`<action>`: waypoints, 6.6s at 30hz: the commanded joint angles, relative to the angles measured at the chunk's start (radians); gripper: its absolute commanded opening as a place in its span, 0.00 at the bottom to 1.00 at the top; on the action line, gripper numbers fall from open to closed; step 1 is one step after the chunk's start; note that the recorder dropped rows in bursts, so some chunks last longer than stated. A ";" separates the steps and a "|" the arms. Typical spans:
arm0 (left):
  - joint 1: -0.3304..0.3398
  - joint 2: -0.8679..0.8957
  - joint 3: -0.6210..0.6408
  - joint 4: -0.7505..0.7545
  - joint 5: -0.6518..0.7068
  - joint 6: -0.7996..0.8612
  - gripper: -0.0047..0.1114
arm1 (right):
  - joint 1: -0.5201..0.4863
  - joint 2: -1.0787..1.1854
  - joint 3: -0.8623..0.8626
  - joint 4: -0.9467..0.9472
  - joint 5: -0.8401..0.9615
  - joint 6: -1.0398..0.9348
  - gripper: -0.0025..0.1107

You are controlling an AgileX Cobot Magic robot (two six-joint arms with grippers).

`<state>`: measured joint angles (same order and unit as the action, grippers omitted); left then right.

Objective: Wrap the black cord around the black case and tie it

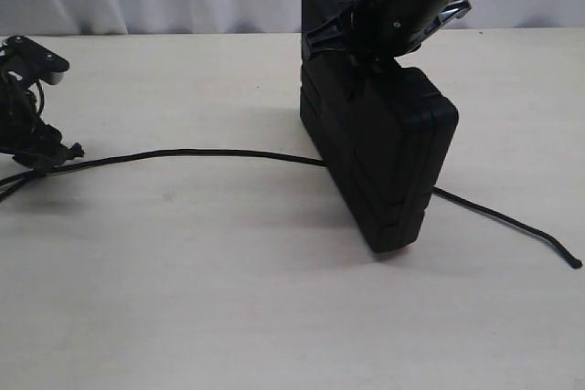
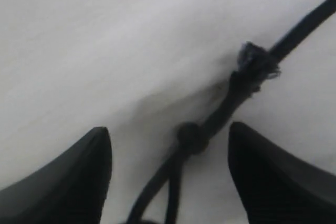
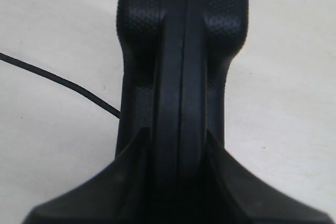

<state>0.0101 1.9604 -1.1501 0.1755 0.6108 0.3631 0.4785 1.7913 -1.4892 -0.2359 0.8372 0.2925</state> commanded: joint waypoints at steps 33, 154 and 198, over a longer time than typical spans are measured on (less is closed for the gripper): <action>-0.163 0.123 -0.024 -0.894 0.406 0.285 0.61 | -0.005 0.011 0.007 -0.030 0.097 -0.048 0.06; -0.500 0.026 -0.053 -0.354 -0.213 0.674 0.04 | -0.005 0.009 -0.022 0.200 0.127 -0.323 0.49; -0.500 -0.049 -0.053 -0.447 -0.256 0.674 0.04 | -0.005 -0.061 -0.022 0.221 0.094 -0.359 0.49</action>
<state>-0.4879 1.9203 -1.2095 -0.2483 0.3688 1.0479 0.4785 1.7413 -1.5133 -0.0190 0.9436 -0.0502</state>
